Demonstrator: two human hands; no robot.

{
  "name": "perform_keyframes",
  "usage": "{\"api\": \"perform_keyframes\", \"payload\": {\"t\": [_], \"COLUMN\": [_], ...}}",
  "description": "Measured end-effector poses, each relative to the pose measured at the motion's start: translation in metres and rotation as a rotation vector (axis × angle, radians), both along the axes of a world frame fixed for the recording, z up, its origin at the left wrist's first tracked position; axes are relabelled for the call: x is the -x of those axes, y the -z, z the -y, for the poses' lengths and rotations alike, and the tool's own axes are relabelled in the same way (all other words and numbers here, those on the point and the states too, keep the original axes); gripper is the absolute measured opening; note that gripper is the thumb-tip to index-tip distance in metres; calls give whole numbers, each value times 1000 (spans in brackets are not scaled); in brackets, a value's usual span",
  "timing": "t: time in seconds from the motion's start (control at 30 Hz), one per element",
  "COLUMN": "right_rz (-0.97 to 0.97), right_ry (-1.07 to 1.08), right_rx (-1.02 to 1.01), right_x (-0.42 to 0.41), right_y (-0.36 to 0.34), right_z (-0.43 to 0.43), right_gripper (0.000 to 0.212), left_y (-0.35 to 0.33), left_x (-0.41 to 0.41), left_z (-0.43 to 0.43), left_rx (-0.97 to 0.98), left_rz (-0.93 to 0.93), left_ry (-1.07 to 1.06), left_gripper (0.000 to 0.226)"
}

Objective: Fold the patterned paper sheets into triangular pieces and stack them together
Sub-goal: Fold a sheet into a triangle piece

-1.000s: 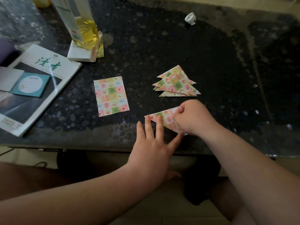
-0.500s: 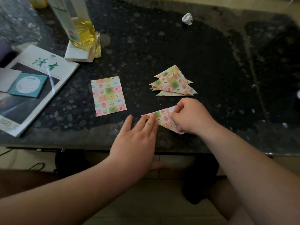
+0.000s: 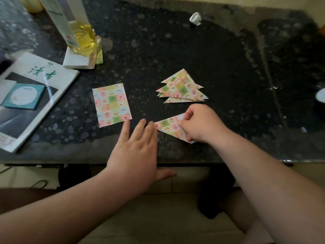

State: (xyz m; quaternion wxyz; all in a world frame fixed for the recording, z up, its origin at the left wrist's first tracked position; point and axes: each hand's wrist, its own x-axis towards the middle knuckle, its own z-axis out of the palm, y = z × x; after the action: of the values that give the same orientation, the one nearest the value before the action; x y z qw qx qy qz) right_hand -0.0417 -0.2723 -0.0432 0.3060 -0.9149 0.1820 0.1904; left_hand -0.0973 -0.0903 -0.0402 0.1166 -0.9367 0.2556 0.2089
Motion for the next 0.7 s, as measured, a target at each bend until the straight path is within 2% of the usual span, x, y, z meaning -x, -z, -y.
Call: {"api": "perform_keyframes", "payload": {"t": [0.2,0.47,0.53,0.6,0.7], "right_rz": [-17,-23,-36,-49,-64], "right_ry": [0,6,-16,-30,-67], "right_rx": [3,-27,-15,-23,-49], "right_x": [0,-1,-1,-1,1], "right_y": [-2,0,-2,-5,-9], "right_z": [-2,-4,-4,-3,-1], "right_gripper": [8,11,14,17,16], "left_y": [11,11,8,3,1], "left_x": [26,12,9,-2,-34], "left_z": [21,7,5,2,-10], "left_rx": [159,255,332,477,679], "left_rz": [-105,-47,-48,-36,-27], "left_ry": [121,-7,-38,-134,-411], "left_gripper": [108,100,94,77,58]}}
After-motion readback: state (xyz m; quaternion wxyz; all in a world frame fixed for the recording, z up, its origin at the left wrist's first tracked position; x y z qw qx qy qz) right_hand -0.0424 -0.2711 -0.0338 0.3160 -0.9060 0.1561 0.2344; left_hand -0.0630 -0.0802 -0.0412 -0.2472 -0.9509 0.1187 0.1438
